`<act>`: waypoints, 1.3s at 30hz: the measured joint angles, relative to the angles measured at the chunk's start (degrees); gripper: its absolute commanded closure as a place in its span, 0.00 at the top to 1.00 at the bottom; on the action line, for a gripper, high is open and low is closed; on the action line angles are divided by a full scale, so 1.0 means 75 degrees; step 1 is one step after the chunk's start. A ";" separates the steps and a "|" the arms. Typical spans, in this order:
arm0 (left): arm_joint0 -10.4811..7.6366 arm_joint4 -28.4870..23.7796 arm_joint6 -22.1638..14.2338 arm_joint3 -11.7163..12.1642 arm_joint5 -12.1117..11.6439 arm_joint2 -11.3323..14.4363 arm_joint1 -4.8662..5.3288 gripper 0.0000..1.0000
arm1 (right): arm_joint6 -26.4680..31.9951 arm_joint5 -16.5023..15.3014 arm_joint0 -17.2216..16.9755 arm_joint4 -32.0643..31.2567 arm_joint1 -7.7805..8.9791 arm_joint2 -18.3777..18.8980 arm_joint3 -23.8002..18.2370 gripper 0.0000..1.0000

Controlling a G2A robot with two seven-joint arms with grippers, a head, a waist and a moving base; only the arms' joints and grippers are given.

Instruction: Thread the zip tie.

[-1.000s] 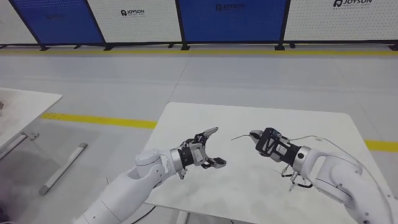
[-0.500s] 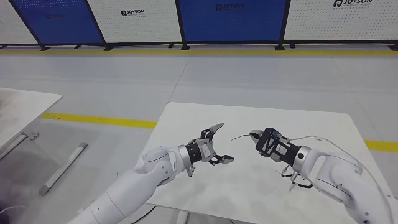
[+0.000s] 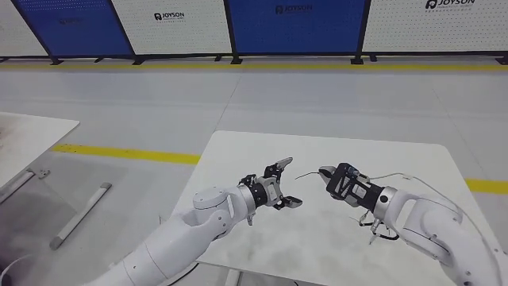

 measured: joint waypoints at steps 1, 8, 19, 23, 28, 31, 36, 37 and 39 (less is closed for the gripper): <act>0.0005 0.0012 0.0029 -0.0055 -0.0017 0.0001 -0.0012 1.00 | 0.0000 0.0000 0.0000 0.0000 0.0000 0.0000 0.0000 0.00; -0.0059 -0.0090 0.0409 -0.0286 -0.0012 0.0052 -0.0104 1.00 | 0.0000 0.0000 0.0000 0.0000 0.0000 0.0000 0.0000 0.00; -0.0221 0.0032 0.0596 -0.0121 0.0007 0.0332 -0.0273 0.40 | 0.0000 0.0000 0.0000 0.0000 0.0000 0.0000 0.0000 0.00; -0.0383 -0.0146 0.0750 0.0027 0.0063 0.0446 -0.0389 0.22 | 0.0000 0.0000 0.0000 0.0000 0.0000 0.0000 0.0000 0.00; -0.0478 -0.0407 0.0824 0.0189 0.0174 0.0409 -0.0480 0.00 | 0.0000 0.0000 0.0000 0.0000 0.0000 0.0000 0.0000 0.00; -0.0475 -0.0490 0.0832 0.0238 0.0254 0.0358 -0.0509 0.00 | 0.0000 0.0000 0.0000 0.0000 0.0000 0.0000 0.0000 0.00; -0.0454 -0.0508 0.0834 0.0290 0.0318 0.0281 -0.0552 0.00 | 0.0000 0.0000 0.0000 0.0000 0.0000 0.0000 0.0000 0.00; -0.0451 -0.0510 0.0831 0.0292 0.0321 0.0270 -0.0560 0.00 | 0.0000 0.0000 0.0000 0.0000 0.0000 0.0000 0.0000 0.00; -0.0446 -0.0498 0.0796 0.0295 0.0334 0.0244 -0.0577 0.00 | 0.0000 0.0000 0.0000 0.0000 0.0000 0.0000 0.0000 0.00</act>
